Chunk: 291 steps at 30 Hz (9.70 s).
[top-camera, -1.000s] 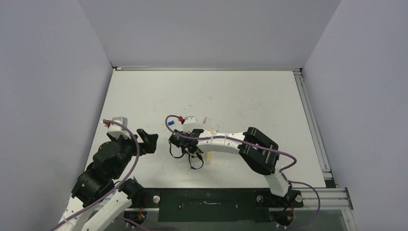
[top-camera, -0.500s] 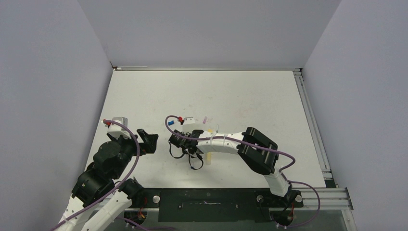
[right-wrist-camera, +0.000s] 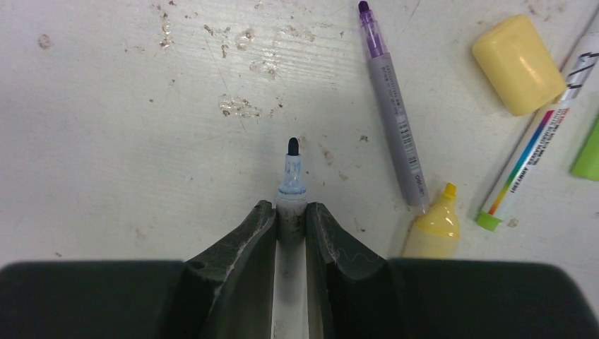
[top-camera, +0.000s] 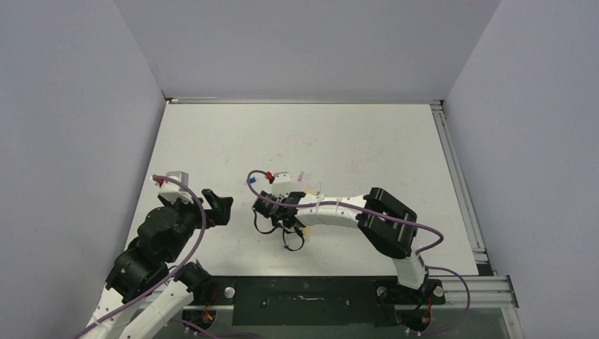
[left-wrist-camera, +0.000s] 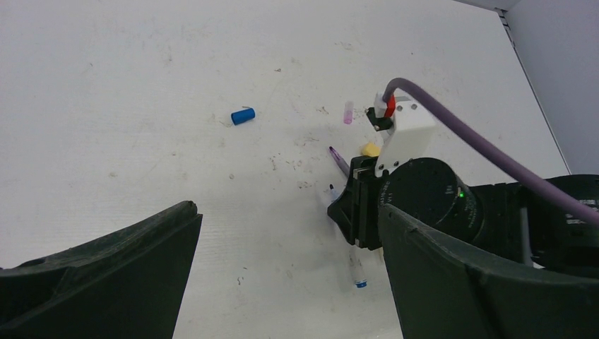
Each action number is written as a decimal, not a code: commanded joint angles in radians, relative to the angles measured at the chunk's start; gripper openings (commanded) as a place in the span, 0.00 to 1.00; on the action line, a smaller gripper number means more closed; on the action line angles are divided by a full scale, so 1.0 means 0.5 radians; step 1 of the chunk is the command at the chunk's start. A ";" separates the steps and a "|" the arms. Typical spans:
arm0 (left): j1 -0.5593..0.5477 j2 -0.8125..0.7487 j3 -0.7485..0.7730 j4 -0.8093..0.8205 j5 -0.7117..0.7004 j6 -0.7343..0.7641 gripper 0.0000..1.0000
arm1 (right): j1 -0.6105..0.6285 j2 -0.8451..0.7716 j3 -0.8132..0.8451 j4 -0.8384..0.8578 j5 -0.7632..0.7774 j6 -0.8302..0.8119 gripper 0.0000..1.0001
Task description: Insert the pens into the pen caps
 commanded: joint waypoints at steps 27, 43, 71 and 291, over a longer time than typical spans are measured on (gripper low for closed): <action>-0.006 0.294 -0.209 0.932 1.477 -0.486 0.96 | -0.272 -1.870 -0.710 0.587 -0.551 -0.524 0.05; -0.006 0.495 -0.367 1.930 1.995 -0.922 0.96 | -0.295 -1.975 -0.870 1.361 -1.113 -0.254 0.05; -0.006 0.605 -0.524 2.703 2.127 -1.386 0.66 | -0.144 -1.753 -0.837 1.876 -1.110 -0.121 0.05; 0.133 0.550 -0.094 0.852 1.748 0.044 0.00 | -0.545 -1.724 -0.443 0.975 -1.072 -1.073 0.05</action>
